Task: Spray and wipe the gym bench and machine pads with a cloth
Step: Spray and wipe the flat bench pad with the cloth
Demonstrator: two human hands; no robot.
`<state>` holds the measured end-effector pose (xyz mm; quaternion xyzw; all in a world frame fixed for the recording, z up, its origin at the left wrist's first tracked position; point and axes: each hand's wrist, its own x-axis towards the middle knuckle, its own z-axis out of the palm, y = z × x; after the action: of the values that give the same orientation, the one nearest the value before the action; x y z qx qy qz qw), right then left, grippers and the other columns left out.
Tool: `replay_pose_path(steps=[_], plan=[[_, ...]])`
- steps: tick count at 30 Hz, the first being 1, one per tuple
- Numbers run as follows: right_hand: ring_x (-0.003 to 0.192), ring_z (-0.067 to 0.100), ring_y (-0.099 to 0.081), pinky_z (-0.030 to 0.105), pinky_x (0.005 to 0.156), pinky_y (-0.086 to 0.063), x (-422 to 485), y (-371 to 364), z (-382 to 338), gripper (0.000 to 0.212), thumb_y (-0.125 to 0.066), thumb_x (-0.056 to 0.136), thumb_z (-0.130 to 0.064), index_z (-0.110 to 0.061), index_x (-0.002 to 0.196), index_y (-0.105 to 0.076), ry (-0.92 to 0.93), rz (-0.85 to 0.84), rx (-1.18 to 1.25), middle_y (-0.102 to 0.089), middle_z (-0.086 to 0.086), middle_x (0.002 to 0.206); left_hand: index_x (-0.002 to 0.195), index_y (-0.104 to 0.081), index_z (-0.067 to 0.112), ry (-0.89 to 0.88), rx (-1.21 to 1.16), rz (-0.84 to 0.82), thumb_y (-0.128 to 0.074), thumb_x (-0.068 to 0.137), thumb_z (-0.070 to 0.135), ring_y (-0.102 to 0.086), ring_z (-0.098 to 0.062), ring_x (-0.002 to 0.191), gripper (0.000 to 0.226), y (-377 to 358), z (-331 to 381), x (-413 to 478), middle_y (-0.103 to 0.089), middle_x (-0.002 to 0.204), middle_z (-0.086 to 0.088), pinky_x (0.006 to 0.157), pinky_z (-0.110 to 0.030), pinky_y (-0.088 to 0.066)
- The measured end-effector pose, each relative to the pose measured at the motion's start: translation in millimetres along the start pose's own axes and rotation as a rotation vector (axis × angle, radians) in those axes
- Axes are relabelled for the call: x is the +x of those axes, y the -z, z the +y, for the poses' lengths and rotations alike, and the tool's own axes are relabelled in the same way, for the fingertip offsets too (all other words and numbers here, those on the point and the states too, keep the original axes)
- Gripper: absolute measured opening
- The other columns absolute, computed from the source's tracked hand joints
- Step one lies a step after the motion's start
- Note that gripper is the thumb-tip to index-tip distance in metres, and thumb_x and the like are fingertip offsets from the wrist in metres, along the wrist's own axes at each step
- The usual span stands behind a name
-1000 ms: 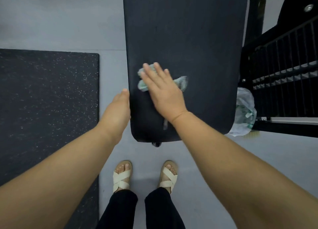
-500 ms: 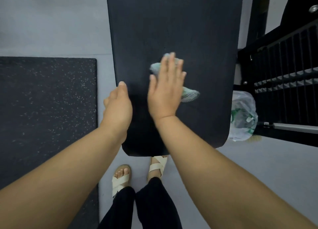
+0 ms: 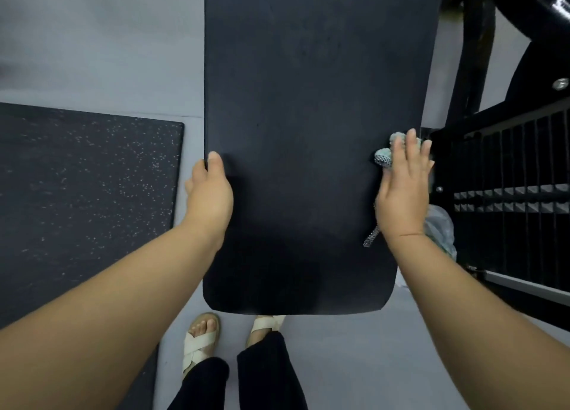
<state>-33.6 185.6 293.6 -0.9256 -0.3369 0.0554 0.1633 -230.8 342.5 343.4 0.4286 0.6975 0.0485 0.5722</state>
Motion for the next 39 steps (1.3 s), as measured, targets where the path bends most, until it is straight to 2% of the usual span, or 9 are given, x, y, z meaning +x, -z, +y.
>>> replay_pose_path(steps=[4,9,13,17,24,27,34,36,39], plan=[[0.142,0.038,-0.014,0.050,0.114,-0.007,12,-31,-93,0.058,-0.040,0.092,-0.025,-0.004,0.145,-0.029,-0.053,0.056,0.028,-0.021,0.015,0.154,0.149,-0.019,0.029,0.052,-0.090,0.003,-0.018,0.097,0.053,-0.014,-0.013,0.144,0.057,0,-4,2,-0.017,0.156,0.009,0.119,-0.041,-0.010],[0.144,0.030,-0.013,0.041,0.115,-0.002,5,-65,-187,0.057,-0.041,0.095,-0.028,-0.011,0.148,-0.025,0.484,-0.069,-0.073,-0.017,0.007,0.157,0.139,-0.043,0.022,0.114,-0.266,-0.007,-0.021,0.098,0.053,-0.043,-0.019,0.130,0.056,4,2,10,-0.045,0.142,0.000,0.111,-0.043,-0.032],[0.134,0.032,-0.038,0.050,0.111,-0.019,21,-55,-146,0.055,-0.058,0.082,-0.010,-0.013,0.136,-0.048,0.813,-0.050,-0.104,-0.044,0.004,0.145,0.127,-0.054,0.019,0.118,-0.239,-0.015,-0.026,0.097,0.052,-0.052,-0.021,0.120,0.053,9,11,7,-0.055,0.133,-0.003,0.107,-0.042,-0.037],[0.134,0.039,-0.035,0.066,0.104,-0.019,50,-14,-45,0.051,-0.051,0.087,-0.019,-0.019,0.139,-0.046,0.494,0.052,-0.235,-0.041,0.005,0.147,0.134,-0.043,0.025,-0.042,0.047,0.076,-0.022,0.097,0.041,-0.041,-0.021,0.120,0.045,7,29,6,-0.038,0.140,0.004,0.103,-0.033,-0.027],[0.144,0.034,-0.004,0.046,0.115,-0.001,54,-14,-72,0.051,-0.039,0.098,-0.014,-0.011,0.148,-0.025,-0.216,0.125,0.137,-0.010,0.014,0.157,0.094,-0.056,0.014,0.061,-0.176,-0.086,-0.033,0.092,0.039,-0.057,-0.024,0.098,0.034,2,84,30,-0.059,0.101,-0.007,0.098,-0.046,-0.044],[0.144,0.036,-0.008,0.047,0.114,-0.004,55,-40,-135,0.056,-0.045,0.095,-0.017,-0.011,0.147,-0.026,-0.159,0.135,0.117,-0.013,0.014,0.156,0.107,-0.061,0.017,0.066,-0.137,-0.063,-0.033,0.088,0.040,-0.058,-0.024,0.105,0.040,4,88,36,-0.064,0.110,-0.002,0.097,-0.047,-0.045],[0.131,0.039,-0.039,0.047,0.109,-0.024,60,-58,-197,0.044,-0.049,0.086,-0.011,-0.009,0.130,-0.055,0.700,-0.093,0.054,-0.048,0.012,0.140,0.131,-0.046,0.019,-0.015,-0.106,-0.158,-0.025,0.102,0.034,-0.053,-0.014,0.101,0.039,21,120,24,-0.055,0.105,0.006,0.086,-0.029,-0.036],[0.129,0.042,-0.041,0.053,0.106,-0.029,82,-42,-159,0.045,-0.049,0.086,-0.009,-0.010,0.131,-0.054,0.637,-0.034,-0.025,-0.048,0.013,0.140,0.129,-0.047,0.020,-0.011,-0.060,-0.135,-0.027,0.100,0.036,-0.048,-0.012,0.094,0.038,22,135,34,-0.050,0.101,0.008,0.083,-0.029,-0.034],[0.138,0.042,-0.024,0.055,0.111,-0.018,111,-8,-95,0.047,-0.043,0.093,-0.012,-0.011,0.141,-0.042,0.211,0.035,-0.018,-0.033,0.013,0.150,0.130,-0.050,0.022,-0.034,0.050,-0.167,-0.029,0.093,0.047,-0.049,-0.018,0.109,0.049,18,152,47,-0.052,0.123,0.008,0.097,-0.036,-0.039]])
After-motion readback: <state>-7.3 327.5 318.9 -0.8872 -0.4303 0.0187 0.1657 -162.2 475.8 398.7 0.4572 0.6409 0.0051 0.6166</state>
